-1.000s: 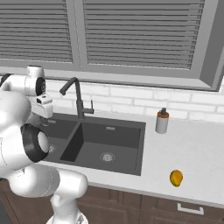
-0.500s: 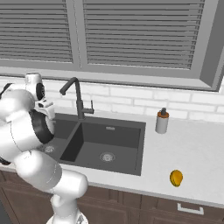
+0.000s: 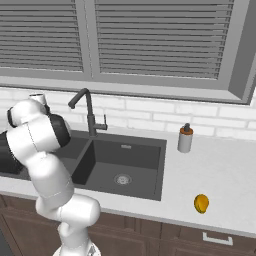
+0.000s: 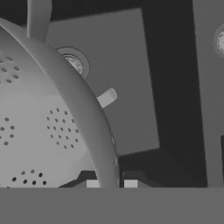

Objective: Put the colander in the sink, put the mango in the colander, and turn on the sink faucet and pour water over the colander.

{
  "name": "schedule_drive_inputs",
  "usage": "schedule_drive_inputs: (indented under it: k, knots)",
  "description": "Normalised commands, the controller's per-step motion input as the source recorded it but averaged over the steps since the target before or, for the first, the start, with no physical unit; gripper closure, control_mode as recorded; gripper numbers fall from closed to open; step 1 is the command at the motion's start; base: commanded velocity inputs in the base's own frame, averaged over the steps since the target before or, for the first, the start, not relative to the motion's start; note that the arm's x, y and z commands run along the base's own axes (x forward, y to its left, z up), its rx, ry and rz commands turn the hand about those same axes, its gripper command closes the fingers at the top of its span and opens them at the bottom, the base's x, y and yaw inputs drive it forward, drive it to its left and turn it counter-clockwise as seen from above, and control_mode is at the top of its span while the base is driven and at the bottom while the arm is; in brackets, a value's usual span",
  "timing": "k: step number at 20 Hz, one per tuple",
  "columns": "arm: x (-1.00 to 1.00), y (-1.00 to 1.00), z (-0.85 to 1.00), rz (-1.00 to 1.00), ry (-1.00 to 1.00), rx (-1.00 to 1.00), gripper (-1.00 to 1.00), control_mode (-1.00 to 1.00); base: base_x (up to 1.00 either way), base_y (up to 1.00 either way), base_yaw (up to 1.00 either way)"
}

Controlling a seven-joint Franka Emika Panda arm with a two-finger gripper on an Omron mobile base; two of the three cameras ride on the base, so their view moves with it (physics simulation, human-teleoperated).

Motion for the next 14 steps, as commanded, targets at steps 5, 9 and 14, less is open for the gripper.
schedule_drive_inputs:
  k: [5, 9, 14]
  knots:
    - [0.42, 0.50, -0.45, 0.01, 0.00, 0.00, 1.00, -1.00, 0.00, 0.00, 0.00]
    - [0.30, 0.43, -0.46, 0.01, 0.00, -0.01, 1.00, -1.00, 0.00, 0.00, 0.00]
    - [0.18, 0.24, -0.50, 0.01, 0.00, -0.04, 1.00, -1.00, 0.00, 0.00, 0.00]
